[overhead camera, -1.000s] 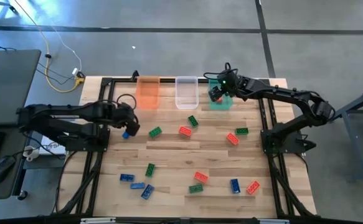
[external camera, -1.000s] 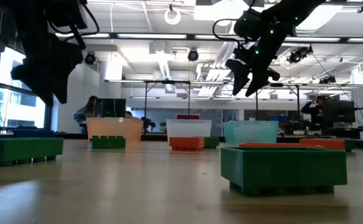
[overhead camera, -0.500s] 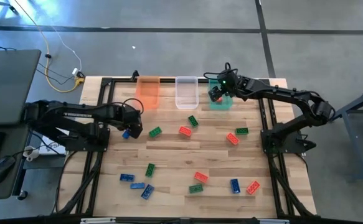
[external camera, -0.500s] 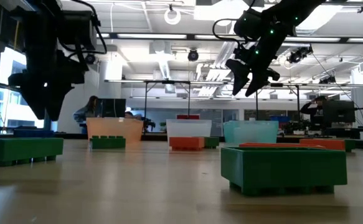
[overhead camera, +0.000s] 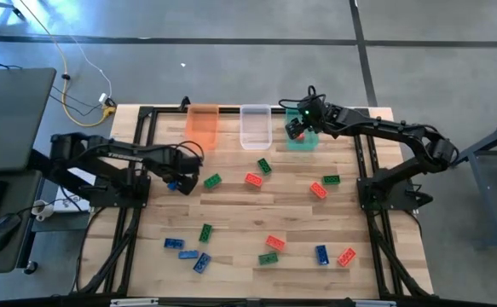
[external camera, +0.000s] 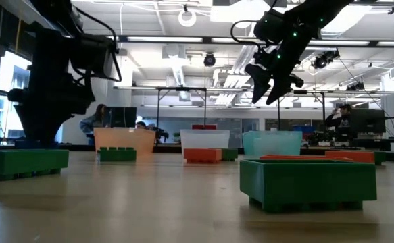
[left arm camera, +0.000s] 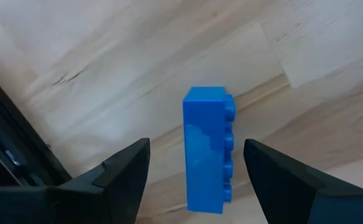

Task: Sort & place blocks by color
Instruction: Put the game piece into the orange bin

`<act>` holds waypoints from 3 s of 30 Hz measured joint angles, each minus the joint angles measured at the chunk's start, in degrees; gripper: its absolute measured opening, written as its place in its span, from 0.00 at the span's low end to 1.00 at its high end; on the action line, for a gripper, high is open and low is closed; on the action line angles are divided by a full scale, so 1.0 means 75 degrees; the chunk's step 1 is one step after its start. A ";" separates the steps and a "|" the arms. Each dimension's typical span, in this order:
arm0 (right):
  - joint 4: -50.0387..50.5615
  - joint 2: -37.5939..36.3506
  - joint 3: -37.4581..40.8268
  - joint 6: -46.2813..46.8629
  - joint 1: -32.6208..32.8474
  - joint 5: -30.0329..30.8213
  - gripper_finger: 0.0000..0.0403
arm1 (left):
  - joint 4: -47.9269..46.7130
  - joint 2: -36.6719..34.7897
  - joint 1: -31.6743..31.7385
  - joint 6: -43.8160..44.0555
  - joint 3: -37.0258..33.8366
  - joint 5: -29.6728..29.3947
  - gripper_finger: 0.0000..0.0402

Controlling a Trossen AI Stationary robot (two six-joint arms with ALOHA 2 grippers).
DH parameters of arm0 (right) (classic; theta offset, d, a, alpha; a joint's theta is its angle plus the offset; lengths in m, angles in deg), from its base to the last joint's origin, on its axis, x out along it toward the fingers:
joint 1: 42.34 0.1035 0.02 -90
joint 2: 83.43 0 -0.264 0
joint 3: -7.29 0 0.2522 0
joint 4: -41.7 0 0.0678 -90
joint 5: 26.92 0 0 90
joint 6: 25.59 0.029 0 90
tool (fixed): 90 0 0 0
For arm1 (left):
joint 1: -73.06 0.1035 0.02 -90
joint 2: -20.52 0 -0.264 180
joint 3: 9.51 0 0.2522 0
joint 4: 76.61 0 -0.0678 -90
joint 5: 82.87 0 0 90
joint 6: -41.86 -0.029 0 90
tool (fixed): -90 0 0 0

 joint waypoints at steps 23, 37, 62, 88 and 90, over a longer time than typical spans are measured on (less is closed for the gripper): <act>-0.0189 0.0003 0.0000 -0.0107 -0.0003 0.0023 0.63 | 0.0320 0.0767 -0.0017 -0.1592 -0.0010 0.0193 0.16; -0.0624 0.0003 0.0000 -0.0144 0.0406 0.0011 0.63 | 0.1328 -0.0634 -0.0012 -0.1853 -0.0012 -0.0061 0.17; -0.0845 0.0003 -0.0001 0.0367 0.3103 -0.0052 0.63 | 0.5723 -0.2039 0.2478 -0.4379 -0.0003 -0.0367 0.18; -0.0839 0.0003 0.0000 0.0816 0.3931 0.0449 0.63 | 0.5052 0.0179 0.4567 -0.4445 0.0841 0.0839 0.18; -0.0839 0.0003 0.0000 0.0780 0.3931 0.0449 0.63 | 0.5000 0.0240 0.4567 -0.4433 0.0866 0.0836 0.18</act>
